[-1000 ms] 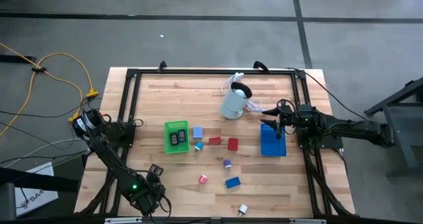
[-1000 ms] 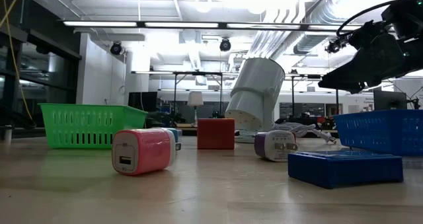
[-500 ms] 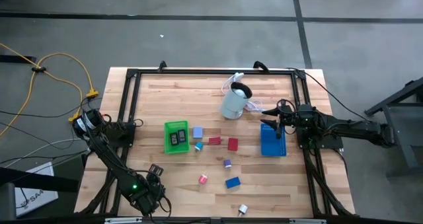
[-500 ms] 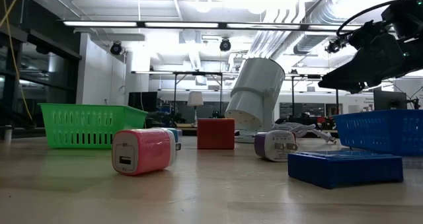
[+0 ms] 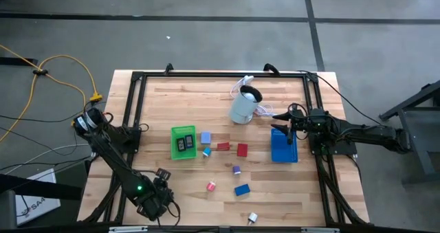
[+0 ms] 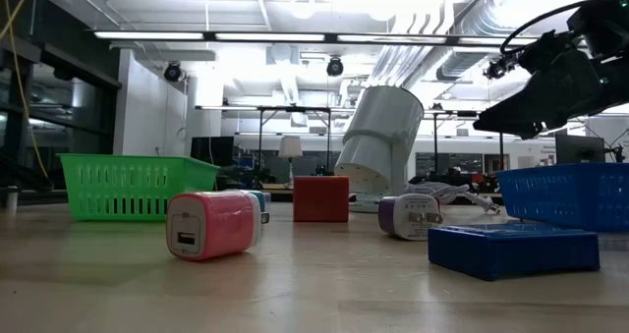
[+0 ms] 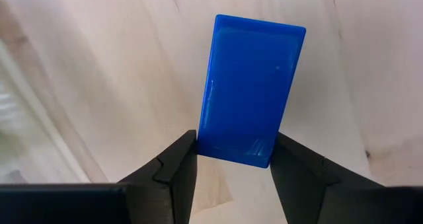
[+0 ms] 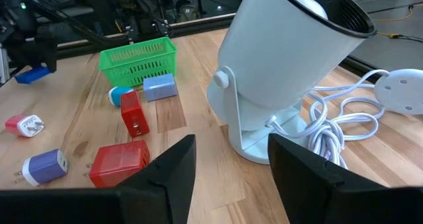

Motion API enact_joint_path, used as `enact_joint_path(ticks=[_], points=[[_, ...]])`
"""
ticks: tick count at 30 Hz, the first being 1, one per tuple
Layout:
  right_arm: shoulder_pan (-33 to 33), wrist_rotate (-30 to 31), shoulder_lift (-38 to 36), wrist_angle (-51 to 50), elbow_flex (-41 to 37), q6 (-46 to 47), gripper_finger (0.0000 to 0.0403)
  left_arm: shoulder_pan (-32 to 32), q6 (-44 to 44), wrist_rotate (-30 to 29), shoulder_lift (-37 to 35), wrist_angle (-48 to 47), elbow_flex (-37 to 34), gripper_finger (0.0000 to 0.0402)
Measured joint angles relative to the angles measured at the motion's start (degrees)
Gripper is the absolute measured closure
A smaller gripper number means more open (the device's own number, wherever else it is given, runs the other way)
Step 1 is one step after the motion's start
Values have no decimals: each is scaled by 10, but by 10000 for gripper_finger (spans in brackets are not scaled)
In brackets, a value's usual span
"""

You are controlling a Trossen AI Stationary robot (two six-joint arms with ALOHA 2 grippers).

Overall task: Pick & Place Office items
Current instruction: Put the left blue digital timer into the green bin

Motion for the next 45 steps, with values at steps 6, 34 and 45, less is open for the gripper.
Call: enact_joint_path(ticks=[6,34,45], points=[[0,0,0,0,0,0,227,51,1,0,-38,-29,0,245],[0,0,0,0,0,0,227,294,92,6,-135,-76,0,245],[0,0,0,0,0,0,227,407,128,1,-147,-99,0,245]])
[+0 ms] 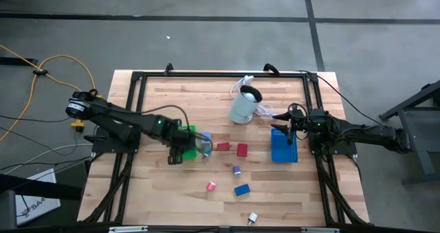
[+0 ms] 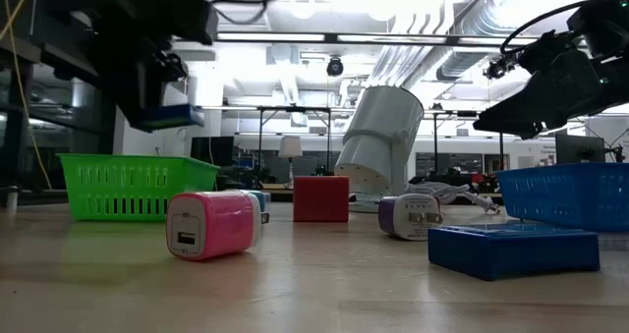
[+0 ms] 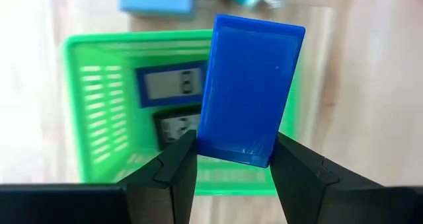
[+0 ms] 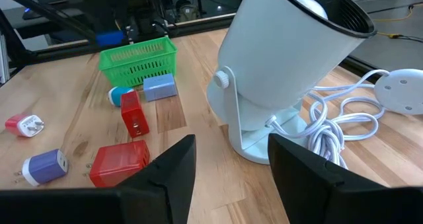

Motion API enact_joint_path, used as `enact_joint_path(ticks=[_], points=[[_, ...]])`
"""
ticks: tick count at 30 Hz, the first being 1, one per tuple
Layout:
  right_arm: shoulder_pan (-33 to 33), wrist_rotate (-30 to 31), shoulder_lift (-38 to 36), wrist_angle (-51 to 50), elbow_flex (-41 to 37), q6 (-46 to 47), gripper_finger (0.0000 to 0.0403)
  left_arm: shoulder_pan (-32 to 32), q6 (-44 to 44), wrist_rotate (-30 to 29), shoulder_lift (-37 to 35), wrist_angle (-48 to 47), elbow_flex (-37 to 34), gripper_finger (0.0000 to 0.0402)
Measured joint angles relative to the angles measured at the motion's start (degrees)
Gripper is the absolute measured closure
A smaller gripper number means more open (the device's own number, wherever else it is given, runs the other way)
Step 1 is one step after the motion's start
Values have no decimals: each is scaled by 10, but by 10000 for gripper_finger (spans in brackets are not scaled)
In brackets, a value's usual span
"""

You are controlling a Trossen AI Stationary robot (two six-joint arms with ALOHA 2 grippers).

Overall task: Pick & Place Office items
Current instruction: Put the left blue digital timer into the green bin

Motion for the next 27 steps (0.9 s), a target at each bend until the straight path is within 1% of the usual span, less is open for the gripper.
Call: enact_joint_path(ticks=[4,7,15,19,27], points=[[0,0,0,0,0,0,227,34,9,12,0,-2,0,245],[0,0,0,0,0,0,227,42,9,12,0,-3,-2,245],[0,0,0,0,0,0,227,41,-16,13,0,6,-30,245],[0,0,0,0,0,0,227,39,-27,17,0,32,-52,245],[0,0,0,0,0,0,227,15,-55,31,0,104,-108,245]])
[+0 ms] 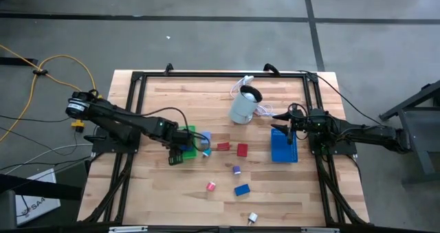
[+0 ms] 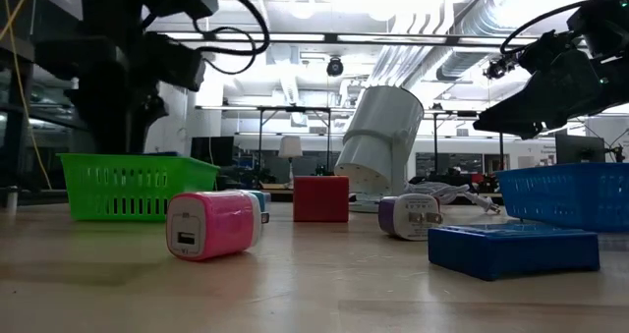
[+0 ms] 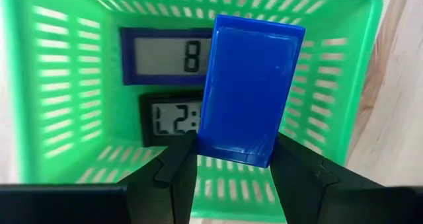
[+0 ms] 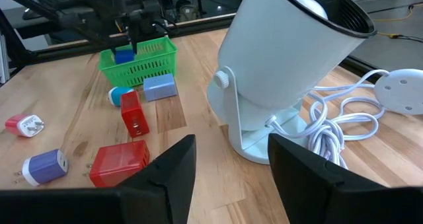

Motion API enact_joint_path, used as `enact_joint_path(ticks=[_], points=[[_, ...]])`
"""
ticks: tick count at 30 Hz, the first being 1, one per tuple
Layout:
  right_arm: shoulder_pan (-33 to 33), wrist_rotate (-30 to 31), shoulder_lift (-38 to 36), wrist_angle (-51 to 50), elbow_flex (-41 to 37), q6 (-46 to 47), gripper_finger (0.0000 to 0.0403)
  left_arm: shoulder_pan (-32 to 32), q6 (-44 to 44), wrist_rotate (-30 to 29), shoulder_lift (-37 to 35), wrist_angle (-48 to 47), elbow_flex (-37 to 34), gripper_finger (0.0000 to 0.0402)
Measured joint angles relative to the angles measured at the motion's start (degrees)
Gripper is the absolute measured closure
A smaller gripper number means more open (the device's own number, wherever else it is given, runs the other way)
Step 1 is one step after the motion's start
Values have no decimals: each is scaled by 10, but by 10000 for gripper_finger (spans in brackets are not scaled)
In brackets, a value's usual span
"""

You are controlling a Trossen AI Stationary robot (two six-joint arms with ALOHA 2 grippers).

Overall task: Pick & Place Office items
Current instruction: Put the left blue digital timer into the green bin

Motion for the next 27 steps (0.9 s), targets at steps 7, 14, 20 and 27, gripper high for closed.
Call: enact_joint_path(ticks=[7,14,20,27], points=[[0,0,0,0,0,0,227,-15,-12,6,0,22,-23,245],[0,0,0,0,0,0,227,-16,-12,8,29,43,-23,245],[0,0,0,0,0,0,227,-15,-10,21,43,63,-22,245],[0,0,0,0,0,0,227,-15,-11,21,44,64,-22,229]])
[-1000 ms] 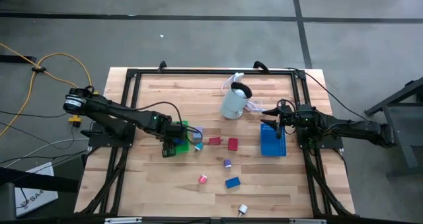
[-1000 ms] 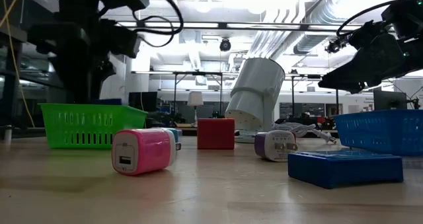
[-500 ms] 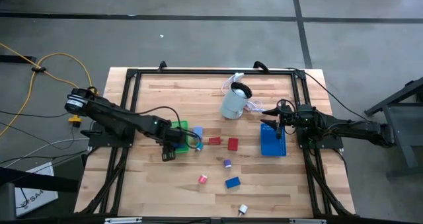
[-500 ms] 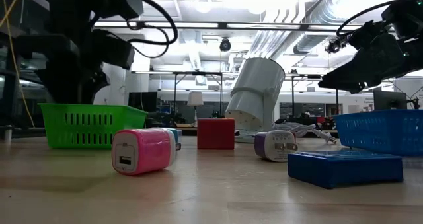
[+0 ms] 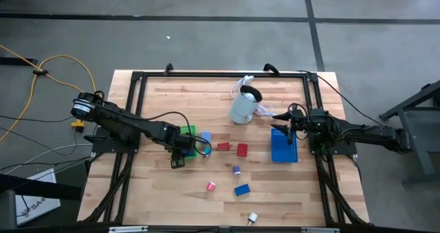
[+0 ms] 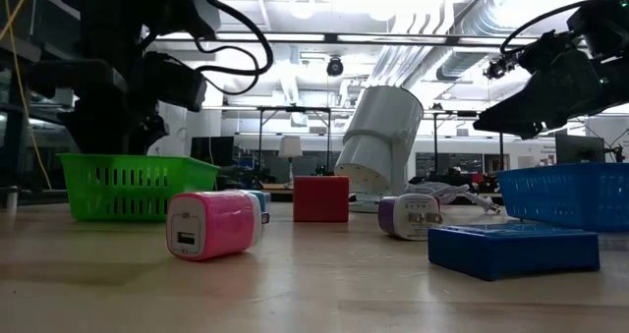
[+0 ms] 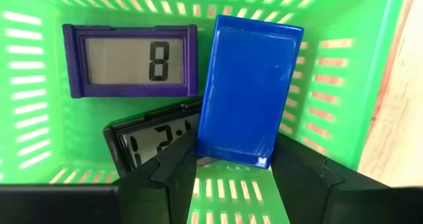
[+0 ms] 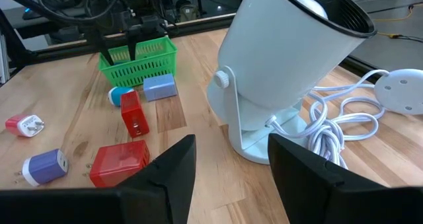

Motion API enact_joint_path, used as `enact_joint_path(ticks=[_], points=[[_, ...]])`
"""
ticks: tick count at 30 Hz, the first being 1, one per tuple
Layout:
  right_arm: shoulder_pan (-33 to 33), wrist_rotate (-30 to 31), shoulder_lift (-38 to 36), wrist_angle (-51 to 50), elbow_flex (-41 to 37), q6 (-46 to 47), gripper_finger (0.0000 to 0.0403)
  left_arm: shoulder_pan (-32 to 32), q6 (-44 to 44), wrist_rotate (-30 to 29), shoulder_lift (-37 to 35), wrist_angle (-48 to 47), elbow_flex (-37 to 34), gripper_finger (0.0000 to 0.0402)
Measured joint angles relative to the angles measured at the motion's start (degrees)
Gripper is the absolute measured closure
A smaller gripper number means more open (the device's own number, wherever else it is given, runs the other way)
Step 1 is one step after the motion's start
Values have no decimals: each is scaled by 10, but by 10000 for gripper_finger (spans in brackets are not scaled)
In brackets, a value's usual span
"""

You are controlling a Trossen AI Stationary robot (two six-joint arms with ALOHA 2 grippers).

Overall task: Pick & Place Office items
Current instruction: Put the left blue digital timer into the green bin

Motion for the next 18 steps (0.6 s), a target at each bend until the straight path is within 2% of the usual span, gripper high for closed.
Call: enact_joint_path(ticks=[18], points=[[0,0,0,0,0,0,227,1,13,2,-3,-2,-1,223]])
